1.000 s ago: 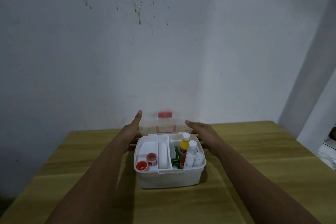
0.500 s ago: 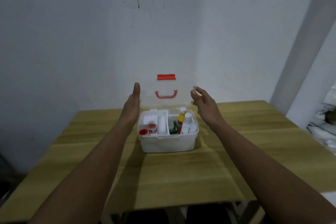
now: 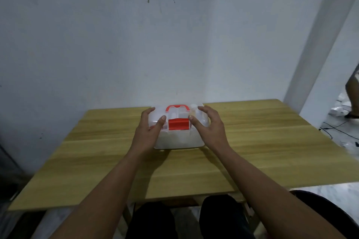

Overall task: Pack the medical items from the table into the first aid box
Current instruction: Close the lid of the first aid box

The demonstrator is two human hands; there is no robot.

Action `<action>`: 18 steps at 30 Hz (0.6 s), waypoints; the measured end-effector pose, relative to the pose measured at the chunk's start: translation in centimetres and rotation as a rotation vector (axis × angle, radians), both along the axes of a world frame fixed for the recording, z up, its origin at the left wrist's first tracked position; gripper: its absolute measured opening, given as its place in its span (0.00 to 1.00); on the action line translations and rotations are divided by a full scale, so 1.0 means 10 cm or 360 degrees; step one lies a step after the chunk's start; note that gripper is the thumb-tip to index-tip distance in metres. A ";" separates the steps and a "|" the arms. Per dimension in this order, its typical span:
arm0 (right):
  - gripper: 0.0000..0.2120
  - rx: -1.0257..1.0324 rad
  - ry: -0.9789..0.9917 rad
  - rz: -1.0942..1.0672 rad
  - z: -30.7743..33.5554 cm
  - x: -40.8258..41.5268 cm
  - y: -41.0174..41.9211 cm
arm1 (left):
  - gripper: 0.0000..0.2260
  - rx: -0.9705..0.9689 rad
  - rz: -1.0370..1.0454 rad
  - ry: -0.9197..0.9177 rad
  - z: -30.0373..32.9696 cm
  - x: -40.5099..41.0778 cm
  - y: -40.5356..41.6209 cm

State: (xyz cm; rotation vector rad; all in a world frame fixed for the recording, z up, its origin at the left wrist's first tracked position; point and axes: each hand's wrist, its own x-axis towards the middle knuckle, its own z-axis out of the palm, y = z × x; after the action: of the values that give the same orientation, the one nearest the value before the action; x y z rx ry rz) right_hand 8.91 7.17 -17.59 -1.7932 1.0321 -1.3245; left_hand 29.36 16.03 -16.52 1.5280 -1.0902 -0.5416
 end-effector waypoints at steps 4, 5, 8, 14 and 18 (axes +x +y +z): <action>0.25 0.0002 -0.0058 -0.0039 -0.02 0.03 0.02 | 0.28 -0.0014 -0.0032 0.0016 -0.04 0.05 -0.03; 0.25 0.0001 -0.0070 -0.0029 -0.03 0.03 0.03 | 0.28 -0.0014 -0.0043 0.0019 -0.06 0.07 -0.03; 0.25 0.0008 -0.0113 0.0013 -0.07 0.02 0.06 | 0.31 -0.0005 -0.0123 0.0069 -0.10 0.12 -0.02; 0.26 0.0046 -0.0209 -0.0016 -0.05 0.06 0.07 | 0.43 -0.0011 -0.0183 0.0057 -0.06 0.10 0.00; 0.43 -0.0040 0.0021 0.0058 -0.13 0.01 0.06 | 0.49 -0.0017 -0.0239 -0.0099 -0.14 0.16 -0.01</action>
State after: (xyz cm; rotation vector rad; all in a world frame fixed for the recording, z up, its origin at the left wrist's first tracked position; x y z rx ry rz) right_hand 9.03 7.76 -18.90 -1.8333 0.9896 -1.3105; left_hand 30.94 15.94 -17.91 1.4699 -1.2611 -0.5929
